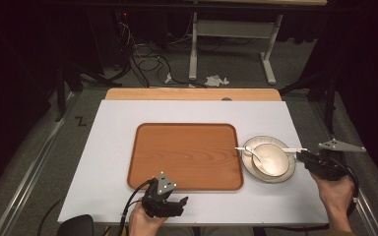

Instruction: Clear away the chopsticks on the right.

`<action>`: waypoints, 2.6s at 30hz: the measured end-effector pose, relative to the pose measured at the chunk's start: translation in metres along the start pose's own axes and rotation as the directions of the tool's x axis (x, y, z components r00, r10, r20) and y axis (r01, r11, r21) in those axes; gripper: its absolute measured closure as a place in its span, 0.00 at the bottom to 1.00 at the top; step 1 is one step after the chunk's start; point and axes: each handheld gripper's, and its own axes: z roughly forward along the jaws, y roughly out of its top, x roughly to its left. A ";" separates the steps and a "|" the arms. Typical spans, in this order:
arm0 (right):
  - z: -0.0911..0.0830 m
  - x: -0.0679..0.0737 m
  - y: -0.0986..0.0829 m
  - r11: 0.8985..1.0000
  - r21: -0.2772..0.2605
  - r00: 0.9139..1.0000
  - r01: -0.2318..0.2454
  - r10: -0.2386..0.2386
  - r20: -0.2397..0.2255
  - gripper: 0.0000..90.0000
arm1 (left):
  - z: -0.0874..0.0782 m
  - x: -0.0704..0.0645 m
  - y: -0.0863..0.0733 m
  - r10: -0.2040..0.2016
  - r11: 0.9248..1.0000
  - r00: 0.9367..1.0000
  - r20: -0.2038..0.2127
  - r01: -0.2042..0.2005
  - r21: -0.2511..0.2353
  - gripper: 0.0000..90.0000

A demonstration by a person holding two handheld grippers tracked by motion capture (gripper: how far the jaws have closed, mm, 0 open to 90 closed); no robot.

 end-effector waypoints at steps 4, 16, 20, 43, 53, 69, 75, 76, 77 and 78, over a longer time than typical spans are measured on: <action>0.012 -0.009 0.004 1.000 0.023 1.000 -0.003 0.004 -0.009 0.84 | -0.006 0.001 -0.006 -0.025 1.000 0.999 -0.024 0.025 -0.004 0.30; 0.051 -0.024 0.017 0.993 0.116 0.999 0.027 -0.025 -0.021 0.82 | -0.020 0.003 -0.021 -0.080 0.997 0.994 -0.079 0.080 -0.003 0.30; 0.057 -0.025 0.020 0.992 0.125 0.999 0.034 -0.031 -0.024 0.81 | -0.023 0.003 -0.025 -0.092 0.996 0.992 -0.091 0.092 -0.003 0.30; 0.079 -0.033 0.023 0.982 0.183 0.997 0.048 -0.037 -0.065 0.72 | -0.024 0.001 -0.030 -0.099 0.995 0.990 -0.099 0.101 0.010 0.29; 0.083 -0.034 0.024 0.981 0.188 0.996 0.050 -0.036 -0.077 0.71 | -0.021 0.000 -0.030 -0.088 0.996 0.991 -0.102 0.091 0.019 0.29; 0.084 -0.026 0.023 0.965 0.235 0.992 0.114 -0.100 -0.070 0.80 | -0.020 -0.003 -0.029 -0.073 0.997 0.991 -0.111 0.076 0.032 0.30; 0.078 -0.020 0.022 0.963 0.216 0.986 0.161 -0.150 -0.067 0.83 | -0.020 -0.003 -0.029 -0.069 0.997 0.992 -0.109 0.073 0.034 0.30; 0.078 -0.019 0.022 0.960 0.221 0.985 0.172 -0.161 -0.063 0.84 | -0.019 -0.003 -0.029 -0.073 0.997 0.991 -0.108 0.077 0.032 0.30; 0.078 -0.019 0.022 0.960 0.221 0.985 0.172 -0.161 -0.063 0.84 | -0.019 -0.003 -0.029 -0.073 0.997 0.991 -0.108 0.077 0.032 0.30; 0.079 -0.018 0.022 0.956 0.234 0.984 0.178 -0.164 -0.076 0.84 | -0.019 -0.003 -0.029 -0.068 0.997 0.992 -0.110 0.073 0.036 0.30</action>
